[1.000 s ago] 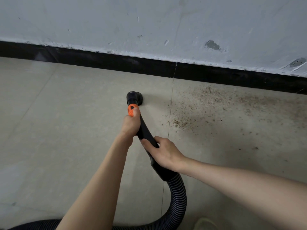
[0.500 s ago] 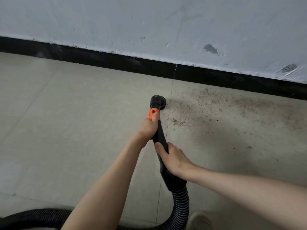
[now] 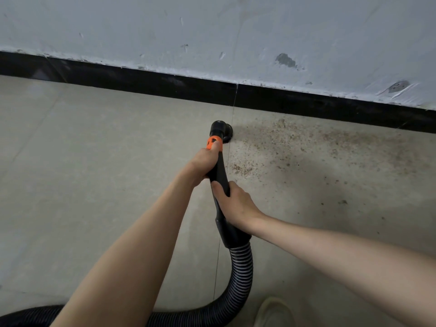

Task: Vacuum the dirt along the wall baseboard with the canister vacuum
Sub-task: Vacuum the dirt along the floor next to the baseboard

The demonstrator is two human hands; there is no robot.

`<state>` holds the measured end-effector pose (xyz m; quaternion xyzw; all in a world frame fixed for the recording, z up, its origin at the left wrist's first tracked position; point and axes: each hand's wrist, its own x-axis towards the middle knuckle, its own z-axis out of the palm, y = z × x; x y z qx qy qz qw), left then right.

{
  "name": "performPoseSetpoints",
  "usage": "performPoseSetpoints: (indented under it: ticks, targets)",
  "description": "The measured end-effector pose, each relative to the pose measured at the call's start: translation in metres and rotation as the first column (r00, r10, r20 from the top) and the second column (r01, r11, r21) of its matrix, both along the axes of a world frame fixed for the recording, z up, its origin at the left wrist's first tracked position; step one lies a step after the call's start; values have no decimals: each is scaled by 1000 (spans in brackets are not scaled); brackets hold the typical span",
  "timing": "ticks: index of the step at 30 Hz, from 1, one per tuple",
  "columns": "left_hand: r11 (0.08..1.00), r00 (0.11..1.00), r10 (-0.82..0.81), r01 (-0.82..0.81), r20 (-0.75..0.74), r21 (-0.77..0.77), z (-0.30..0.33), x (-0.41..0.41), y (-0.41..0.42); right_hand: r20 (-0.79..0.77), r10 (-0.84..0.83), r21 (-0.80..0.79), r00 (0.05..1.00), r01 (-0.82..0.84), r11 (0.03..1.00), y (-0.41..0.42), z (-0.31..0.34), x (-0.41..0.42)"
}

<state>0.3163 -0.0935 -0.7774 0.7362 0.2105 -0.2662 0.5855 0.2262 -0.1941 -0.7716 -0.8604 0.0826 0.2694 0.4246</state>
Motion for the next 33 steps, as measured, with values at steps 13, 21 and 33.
performPoseSetpoints:
  ticks: [13, 21, 33]
  targets:
    - [995, 994, -85, 89, -71, 50, -10, -46, 34, -355, 334, 212, 873, -272, 938, 7, 15, -33]
    - [979, 970, -157, 129, -183, -157, -11, -78, 42, -662, 421, 357, 620, -233, 904, -8, 17, -29]
    - [968, 964, -216, 191, -155, -164, -17, -88, 24, -618, 251, 301, 745, -71, 951, -15, 12, -27]
